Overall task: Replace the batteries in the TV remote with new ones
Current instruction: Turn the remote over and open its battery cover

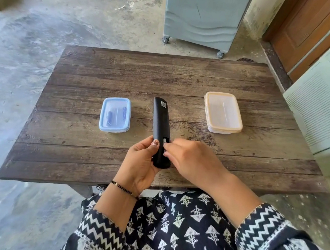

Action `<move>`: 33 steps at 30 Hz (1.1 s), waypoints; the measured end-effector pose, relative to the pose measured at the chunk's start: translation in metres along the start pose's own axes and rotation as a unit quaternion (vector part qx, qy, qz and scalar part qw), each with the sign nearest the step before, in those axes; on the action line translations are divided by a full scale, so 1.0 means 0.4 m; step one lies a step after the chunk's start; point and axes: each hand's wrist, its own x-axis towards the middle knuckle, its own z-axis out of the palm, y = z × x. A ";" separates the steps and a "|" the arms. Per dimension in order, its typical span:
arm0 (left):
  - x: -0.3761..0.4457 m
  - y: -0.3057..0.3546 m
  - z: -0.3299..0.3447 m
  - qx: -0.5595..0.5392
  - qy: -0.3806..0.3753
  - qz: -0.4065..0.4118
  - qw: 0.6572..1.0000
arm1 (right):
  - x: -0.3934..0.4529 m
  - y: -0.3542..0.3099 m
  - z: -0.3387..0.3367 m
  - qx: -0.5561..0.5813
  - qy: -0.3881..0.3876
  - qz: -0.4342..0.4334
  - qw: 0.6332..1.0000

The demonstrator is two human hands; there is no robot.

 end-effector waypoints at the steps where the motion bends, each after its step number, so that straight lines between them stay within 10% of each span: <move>1: -0.001 -0.003 -0.004 0.004 -0.002 -0.001 1.000 | 0.003 0.002 -0.002 -0.002 -0.010 0.000 1.000; 33: -0.002 0.012 -0.011 0.050 -0.027 -0.008 0.998 | 0.075 0.012 -0.051 -0.001 -0.136 -0.030 0.990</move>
